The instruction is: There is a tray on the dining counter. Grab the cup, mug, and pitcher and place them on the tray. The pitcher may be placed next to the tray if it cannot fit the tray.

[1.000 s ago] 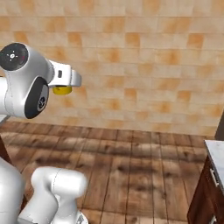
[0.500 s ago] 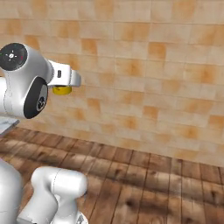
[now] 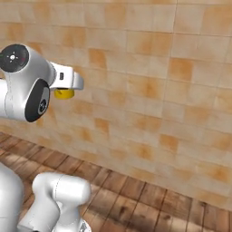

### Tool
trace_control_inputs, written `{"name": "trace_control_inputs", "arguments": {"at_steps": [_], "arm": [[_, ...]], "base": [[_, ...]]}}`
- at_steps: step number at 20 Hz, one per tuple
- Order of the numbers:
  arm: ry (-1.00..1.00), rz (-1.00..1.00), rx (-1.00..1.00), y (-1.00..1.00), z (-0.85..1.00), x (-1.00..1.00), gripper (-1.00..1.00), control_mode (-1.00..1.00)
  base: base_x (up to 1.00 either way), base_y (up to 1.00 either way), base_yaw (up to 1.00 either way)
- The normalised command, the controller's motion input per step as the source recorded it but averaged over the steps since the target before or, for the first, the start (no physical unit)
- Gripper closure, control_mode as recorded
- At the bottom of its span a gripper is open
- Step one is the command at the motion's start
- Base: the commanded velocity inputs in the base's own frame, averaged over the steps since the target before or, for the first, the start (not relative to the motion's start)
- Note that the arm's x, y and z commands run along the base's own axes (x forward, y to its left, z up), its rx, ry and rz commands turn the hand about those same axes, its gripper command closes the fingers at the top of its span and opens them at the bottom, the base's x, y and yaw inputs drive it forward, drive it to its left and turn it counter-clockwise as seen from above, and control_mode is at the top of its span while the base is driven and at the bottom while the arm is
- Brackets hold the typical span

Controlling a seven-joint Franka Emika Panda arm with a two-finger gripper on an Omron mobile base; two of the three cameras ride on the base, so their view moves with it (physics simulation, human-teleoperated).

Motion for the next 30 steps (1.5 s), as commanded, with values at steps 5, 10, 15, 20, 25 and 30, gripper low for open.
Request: {"name": "trace_control_inputs", "arguments": {"at_steps": [5,10,15,20,25,30], "arm": [[0.00,0.00,0.00,0.00,0.00,0.00,1.00,1.00],[0.00,0.00,0.00,0.00,0.00,0.00,1.00,1.00],[0.00,0.00,0.00,0.00,0.00,0.00,1.00,1.00],[0.00,0.00,0.00,0.00,0.00,0.00,1.00,1.00],[0.00,0.00,0.00,0.00,0.00,0.00,1.00,1.00],[0.00,0.00,0.00,0.00,0.00,0.00,1.00,1.00]], "base": [[0.62,-0.59,0.24],[0.93,-0.55,0.43],[0.83,-0.52,0.56],[0.74,-0.43,0.65],[0.70,-0.42,0.67],[0.71,-0.47,0.64]]}}
